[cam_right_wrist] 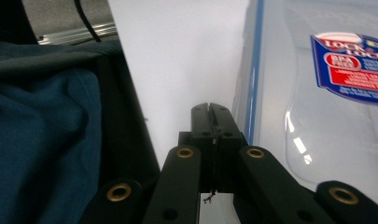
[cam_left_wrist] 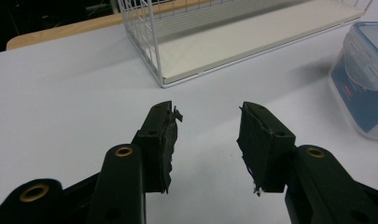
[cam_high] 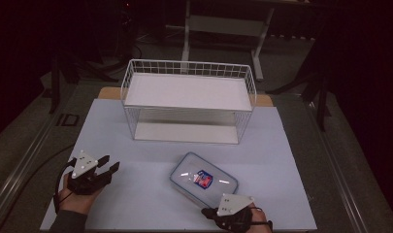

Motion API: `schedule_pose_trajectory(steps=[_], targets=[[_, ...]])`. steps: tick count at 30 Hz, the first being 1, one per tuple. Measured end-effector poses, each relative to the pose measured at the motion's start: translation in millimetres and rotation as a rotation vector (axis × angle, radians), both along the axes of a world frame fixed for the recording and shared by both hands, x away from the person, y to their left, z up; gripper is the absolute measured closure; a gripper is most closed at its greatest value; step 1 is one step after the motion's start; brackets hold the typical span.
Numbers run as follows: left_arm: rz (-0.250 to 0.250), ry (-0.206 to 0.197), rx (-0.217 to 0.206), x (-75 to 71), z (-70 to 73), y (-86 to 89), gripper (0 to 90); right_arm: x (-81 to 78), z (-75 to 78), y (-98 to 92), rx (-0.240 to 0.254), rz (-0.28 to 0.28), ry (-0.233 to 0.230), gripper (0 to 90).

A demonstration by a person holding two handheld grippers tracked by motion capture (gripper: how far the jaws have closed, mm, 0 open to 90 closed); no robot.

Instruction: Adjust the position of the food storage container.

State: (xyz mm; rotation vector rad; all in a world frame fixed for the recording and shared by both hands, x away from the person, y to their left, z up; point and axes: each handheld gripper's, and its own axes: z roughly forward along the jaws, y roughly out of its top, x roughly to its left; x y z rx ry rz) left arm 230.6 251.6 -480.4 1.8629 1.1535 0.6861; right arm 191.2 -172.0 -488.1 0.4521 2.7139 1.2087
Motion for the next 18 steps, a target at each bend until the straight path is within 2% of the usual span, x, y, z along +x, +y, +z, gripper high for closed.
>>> schedule_pose_trajectory(steps=[1,2,4,7,18], targets=[[0.000,0.000,0.000,0.0,0.0,0.0,55.1,0.0,0.0,0.0,0.000,0.000,0.000,89.7],[0.000,0.000,-0.001,-0.1,0.0,0.1,55.1,5.6,1.2,-10.8,-0.004,-0.027,0.011,89.6],[0.000,0.000,-0.001,0.0,-0.1,0.1,55.1,9.1,1.9,-19.5,-0.005,-0.054,0.014,89.6],[-0.001,0.002,0.000,0.5,-0.5,-0.4,55.1,12.7,1.9,-27.1,-0.003,-0.080,0.016,89.5],[-0.003,0.006,0.006,1.1,-1.1,-1.7,54.6,30.6,2.6,-58.5,0.000,-0.237,0.013,89.4]])
